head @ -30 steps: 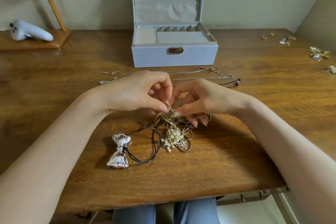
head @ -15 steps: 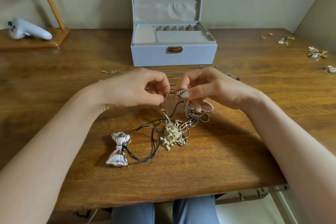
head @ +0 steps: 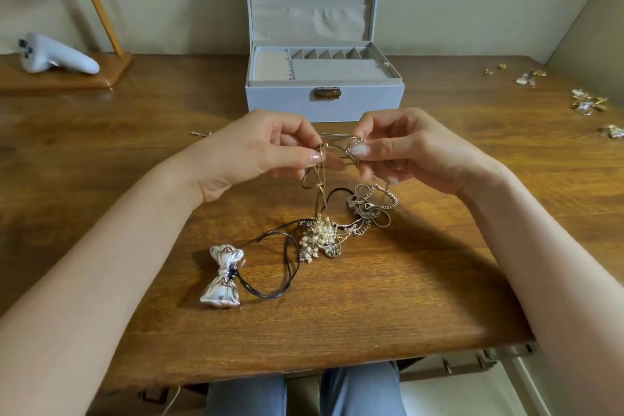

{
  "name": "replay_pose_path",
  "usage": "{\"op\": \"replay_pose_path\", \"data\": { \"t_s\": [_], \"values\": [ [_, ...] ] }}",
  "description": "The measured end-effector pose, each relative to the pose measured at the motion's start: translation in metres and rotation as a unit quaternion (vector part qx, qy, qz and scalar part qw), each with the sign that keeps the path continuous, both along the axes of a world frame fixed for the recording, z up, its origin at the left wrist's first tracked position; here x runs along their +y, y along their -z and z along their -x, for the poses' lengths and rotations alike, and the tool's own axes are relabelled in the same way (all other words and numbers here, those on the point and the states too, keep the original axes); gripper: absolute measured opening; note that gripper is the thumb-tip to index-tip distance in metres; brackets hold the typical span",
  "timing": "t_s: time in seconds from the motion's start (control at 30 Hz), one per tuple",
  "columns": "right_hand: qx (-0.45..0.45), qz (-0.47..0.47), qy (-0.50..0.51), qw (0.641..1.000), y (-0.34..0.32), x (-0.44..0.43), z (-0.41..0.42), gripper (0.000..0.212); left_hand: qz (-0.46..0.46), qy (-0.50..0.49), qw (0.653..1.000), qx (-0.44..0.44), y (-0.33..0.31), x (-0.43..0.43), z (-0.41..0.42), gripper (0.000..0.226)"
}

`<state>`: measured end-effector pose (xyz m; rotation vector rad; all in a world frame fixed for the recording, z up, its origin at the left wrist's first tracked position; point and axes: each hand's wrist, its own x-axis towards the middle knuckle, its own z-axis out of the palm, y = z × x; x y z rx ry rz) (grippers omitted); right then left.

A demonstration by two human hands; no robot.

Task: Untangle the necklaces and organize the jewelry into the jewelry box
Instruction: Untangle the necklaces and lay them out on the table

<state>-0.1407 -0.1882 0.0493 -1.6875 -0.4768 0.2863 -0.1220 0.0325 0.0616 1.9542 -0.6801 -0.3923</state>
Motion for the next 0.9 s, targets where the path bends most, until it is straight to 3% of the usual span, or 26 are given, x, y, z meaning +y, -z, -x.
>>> {"op": "replay_pose_path", "data": {
  "t_s": [0.17,0.4,0.6,0.73,0.9],
  "values": [
    [-0.032,0.039,0.030,0.998,0.001,-0.004,-0.002,0.015,0.032,-0.014,0.997,0.063,-0.001,0.001,0.000,0.005],
    [-0.008,0.102,0.010,0.995,0.000,-0.015,-0.004,0.029,0.010,0.012,0.996,0.088,-0.002,0.006,-0.004,0.007],
    [-0.049,0.177,0.061,0.981,-0.001,-0.021,-0.005,0.011,-0.043,0.053,0.996,0.060,-0.006,0.010,-0.002,0.019],
    [-0.060,0.274,0.022,0.960,-0.002,-0.019,-0.003,0.024,-0.132,0.103,0.986,0.015,-0.004,0.005,0.004,0.023],
    [-0.045,0.394,-0.012,0.918,0.009,-0.012,-0.006,0.026,-0.129,0.062,0.989,-0.028,0.007,-0.003,0.003,0.021]
  ]
}}
